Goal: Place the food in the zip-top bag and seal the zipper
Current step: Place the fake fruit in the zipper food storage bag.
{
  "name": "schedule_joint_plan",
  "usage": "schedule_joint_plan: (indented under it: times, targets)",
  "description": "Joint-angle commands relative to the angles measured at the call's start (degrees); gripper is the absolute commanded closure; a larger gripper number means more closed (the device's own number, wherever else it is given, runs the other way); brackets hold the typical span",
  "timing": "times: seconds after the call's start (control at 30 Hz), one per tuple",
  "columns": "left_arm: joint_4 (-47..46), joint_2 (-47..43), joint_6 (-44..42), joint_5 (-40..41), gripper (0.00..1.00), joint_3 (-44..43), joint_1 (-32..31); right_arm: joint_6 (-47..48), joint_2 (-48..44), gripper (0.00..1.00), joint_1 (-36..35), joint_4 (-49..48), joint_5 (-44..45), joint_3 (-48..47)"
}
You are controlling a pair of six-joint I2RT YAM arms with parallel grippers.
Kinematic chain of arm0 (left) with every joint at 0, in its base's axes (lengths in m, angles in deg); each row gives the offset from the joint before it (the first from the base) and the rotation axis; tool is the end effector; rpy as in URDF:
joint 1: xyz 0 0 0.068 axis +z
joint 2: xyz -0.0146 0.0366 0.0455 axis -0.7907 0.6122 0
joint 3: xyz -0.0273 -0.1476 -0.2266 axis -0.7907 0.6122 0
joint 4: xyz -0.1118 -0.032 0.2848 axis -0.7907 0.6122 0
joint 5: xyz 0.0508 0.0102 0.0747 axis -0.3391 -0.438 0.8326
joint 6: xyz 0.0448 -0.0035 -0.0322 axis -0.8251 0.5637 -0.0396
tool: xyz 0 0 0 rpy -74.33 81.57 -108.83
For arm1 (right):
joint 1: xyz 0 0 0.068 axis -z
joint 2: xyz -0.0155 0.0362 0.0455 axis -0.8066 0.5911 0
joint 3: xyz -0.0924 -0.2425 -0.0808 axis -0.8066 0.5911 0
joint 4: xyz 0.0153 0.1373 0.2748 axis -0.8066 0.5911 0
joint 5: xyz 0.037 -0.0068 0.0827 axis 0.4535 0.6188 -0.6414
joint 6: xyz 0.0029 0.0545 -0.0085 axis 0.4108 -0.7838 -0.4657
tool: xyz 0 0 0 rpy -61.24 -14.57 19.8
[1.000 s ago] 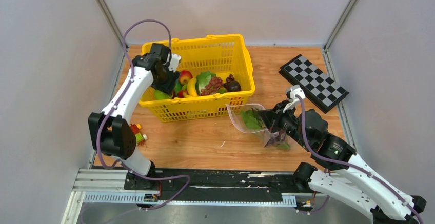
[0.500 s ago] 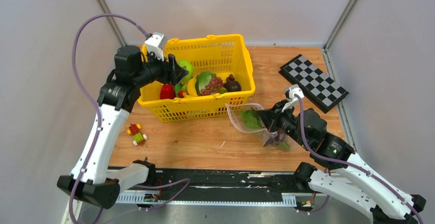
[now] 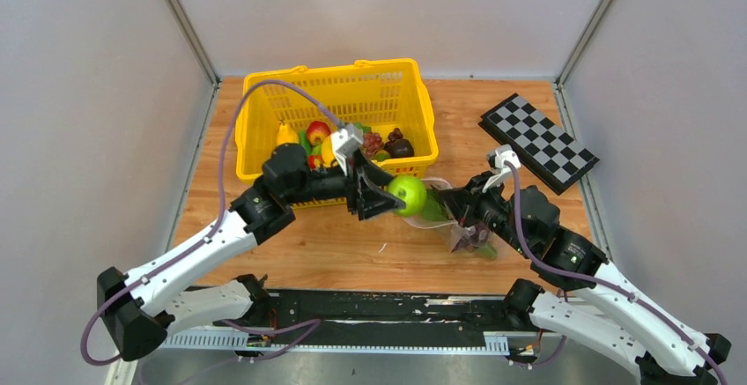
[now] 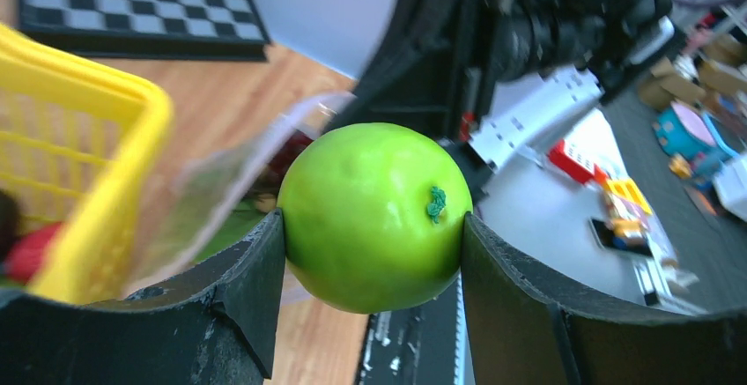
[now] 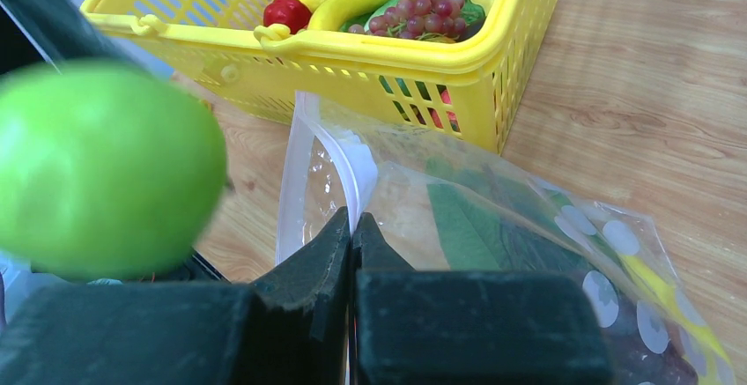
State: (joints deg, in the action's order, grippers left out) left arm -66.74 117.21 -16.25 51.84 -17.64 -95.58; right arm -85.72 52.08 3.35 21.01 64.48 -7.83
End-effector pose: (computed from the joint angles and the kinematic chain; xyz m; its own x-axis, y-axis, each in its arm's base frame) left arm 0.1900 -0.2082 0.3824 -0.4099 -0.1025 -0.9063 0.8856 0.1930 -0.4224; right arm 0.1250 0.1392 0.3455 -0.3964 0.1145 -0.9109 -0.5146 0.7940 0.3237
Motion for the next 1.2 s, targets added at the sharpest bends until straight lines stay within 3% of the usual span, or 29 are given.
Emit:
schedule_joint_plan:
  times: [0.0, 0.43, 0.53, 0.7, 0.9, 1.17]
  targets:
    - [-14.57, 1.11, -0.20, 3.21, 1.00, 3.03, -6.69, -2.19, -0.35, 0.97, 0.05, -4.87, 0.23, -1.40]
    - [-9.23, 9.71, -11.55, 16.01, 0.92, 2.97, -13.94, -3.00, -2.73, 0.97, 0.06, -4.68, 0.95, -1.31]
    - [-6.89, 11.06, -14.96, 23.12, 0.89, 2.53, -16.07, -3.29, -3.16, 0.97, 0.05, -4.90, 1.35, -0.98]
    - [-4.00, 14.00, -17.78, 26.80, 0.77, 0.01, -17.80, -3.22, -3.33, 0.97, 0.06, -4.48, 1.71, -1.10]
    - [-2.60, 14.42, -18.29, 27.30, 0.41, -0.98, -18.25, -3.24, -4.46, 0.97, 0.08, -4.23, 2.86, -0.72]
    - [3.23, 14.38, -21.10, 25.19, 0.18, -4.61, -18.37, -3.19, -4.57, 0.96, 0.09, -4.14, 3.42, -0.16]
